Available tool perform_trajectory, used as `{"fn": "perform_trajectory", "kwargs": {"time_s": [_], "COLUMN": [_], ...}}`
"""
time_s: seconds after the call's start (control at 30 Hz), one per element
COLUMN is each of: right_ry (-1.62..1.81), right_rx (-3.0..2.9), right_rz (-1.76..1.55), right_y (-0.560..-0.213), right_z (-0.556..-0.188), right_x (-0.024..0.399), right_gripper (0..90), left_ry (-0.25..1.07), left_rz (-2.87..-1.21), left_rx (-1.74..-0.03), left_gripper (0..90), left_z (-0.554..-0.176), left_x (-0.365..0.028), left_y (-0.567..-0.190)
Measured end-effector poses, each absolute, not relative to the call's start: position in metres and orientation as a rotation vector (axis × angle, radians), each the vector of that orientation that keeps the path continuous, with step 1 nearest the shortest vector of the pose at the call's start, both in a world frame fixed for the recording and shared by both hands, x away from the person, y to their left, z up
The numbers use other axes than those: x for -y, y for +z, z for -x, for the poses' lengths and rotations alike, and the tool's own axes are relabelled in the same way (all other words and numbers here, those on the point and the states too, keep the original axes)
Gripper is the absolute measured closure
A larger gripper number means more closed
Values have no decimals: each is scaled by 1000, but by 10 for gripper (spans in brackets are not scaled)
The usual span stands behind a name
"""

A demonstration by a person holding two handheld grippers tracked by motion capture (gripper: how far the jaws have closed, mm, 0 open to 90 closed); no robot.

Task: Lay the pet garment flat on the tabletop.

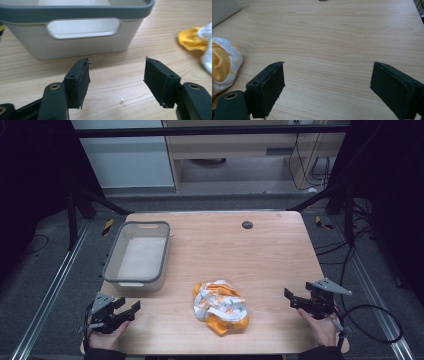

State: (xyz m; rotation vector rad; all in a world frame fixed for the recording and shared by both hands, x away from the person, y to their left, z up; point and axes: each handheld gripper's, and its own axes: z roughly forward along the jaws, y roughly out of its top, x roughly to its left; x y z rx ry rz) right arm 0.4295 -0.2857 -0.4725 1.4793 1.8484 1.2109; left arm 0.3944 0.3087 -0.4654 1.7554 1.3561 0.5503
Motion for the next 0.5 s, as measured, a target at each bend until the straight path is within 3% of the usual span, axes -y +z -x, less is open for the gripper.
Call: {"fn": "perform_trajectory", "kwargs": {"time_s": [0.17, 0.5], "right_ry": [1273, 1304], "right_rx": [-1853, -1940], "right_rz": [-1457, -1353], "right_y": [-466, -462], "right_z": [-427, -422], "right_x": [281, 265], "right_gripper": [91, 274], "left_ry": [540, 526], "left_rz": [-1776, -1810], "left_rx": [-1300, -1207], "left_gripper": [386, 443], "left_z": [-391, -386], "left_x": [-299, -278], "left_y": [-461, -454]}}
